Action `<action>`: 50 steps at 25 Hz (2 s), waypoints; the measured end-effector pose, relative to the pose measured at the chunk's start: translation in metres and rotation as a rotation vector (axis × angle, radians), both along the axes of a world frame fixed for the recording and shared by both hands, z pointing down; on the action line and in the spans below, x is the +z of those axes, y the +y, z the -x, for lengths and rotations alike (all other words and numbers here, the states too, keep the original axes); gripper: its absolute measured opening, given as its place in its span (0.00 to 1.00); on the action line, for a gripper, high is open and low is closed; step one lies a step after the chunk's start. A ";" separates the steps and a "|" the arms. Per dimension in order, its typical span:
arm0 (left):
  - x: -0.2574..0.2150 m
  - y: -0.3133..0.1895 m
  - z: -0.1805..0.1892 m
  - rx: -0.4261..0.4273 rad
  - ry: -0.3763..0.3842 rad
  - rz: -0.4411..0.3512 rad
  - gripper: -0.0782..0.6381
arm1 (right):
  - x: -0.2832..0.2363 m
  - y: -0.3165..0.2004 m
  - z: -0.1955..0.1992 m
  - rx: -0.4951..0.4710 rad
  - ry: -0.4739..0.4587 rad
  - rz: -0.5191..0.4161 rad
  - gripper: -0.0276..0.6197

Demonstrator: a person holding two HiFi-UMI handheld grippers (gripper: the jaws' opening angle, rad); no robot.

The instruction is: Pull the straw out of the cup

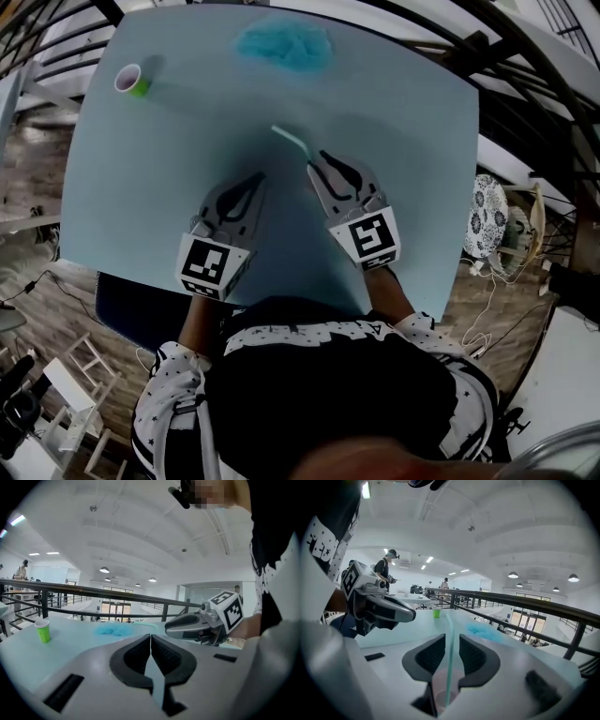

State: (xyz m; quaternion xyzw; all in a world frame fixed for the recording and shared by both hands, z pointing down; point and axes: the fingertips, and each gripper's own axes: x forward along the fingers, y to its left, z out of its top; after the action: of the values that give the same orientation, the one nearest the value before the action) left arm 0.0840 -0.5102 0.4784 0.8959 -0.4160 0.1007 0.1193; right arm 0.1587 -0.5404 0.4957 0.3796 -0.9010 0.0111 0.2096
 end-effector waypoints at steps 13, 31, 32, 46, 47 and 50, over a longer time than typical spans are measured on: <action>0.008 -0.006 0.009 -0.016 0.005 0.013 0.13 | 0.023 -0.012 0.008 -0.007 0.083 0.011 0.16; 0.000 0.003 0.007 -0.021 0.004 0.010 0.13 | 0.011 -0.005 0.004 0.006 0.032 0.030 0.11; 0.000 0.005 0.007 -0.020 0.002 0.011 0.13 | 0.008 -0.003 0.004 0.007 0.028 0.025 0.11; -0.014 0.027 -0.002 -0.030 -0.004 -0.005 0.13 | -0.034 0.012 -0.010 0.034 -0.030 -0.072 0.11; -0.016 0.029 -0.003 -0.029 -0.004 -0.007 0.13 | -0.038 0.012 -0.011 0.036 -0.035 -0.080 0.11; -0.020 0.034 -0.005 -0.027 -0.006 -0.011 0.13 | -0.047 0.016 -0.015 0.044 -0.043 -0.094 0.11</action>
State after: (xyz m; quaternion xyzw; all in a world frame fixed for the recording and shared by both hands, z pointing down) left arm 0.0890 -0.4758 0.4583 0.8905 -0.4291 0.0995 0.1143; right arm 0.1737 -0.5240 0.4485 0.4087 -0.8961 -0.0186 0.1719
